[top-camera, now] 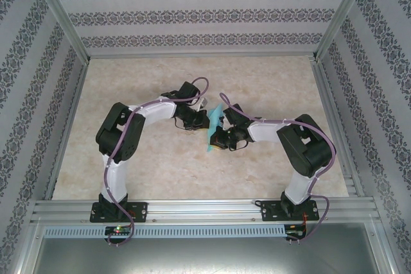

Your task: Fold a paper plane with a square sheet of paper (pick it up from the middle)

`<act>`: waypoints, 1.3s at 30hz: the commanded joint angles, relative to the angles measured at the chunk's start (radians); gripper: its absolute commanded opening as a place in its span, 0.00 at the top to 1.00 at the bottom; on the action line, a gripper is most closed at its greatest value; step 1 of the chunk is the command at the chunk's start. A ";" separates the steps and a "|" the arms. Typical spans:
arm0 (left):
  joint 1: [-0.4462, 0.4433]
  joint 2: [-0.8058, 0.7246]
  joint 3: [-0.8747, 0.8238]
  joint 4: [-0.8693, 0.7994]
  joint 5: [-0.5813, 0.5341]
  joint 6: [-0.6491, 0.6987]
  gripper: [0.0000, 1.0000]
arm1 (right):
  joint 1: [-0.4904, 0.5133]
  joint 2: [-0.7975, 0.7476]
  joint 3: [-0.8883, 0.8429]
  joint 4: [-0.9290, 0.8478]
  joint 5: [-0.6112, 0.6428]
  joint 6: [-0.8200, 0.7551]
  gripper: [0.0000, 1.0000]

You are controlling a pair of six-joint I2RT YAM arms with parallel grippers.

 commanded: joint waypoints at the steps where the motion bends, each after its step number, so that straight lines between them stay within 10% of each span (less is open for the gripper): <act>1: -0.016 0.036 0.041 0.031 0.039 -0.004 0.90 | 0.006 0.005 -0.025 -0.110 0.068 -0.026 0.94; 39: -0.030 0.213 0.076 -0.012 -0.038 0.086 0.91 | 0.004 -0.115 -0.039 -0.024 0.066 0.027 0.86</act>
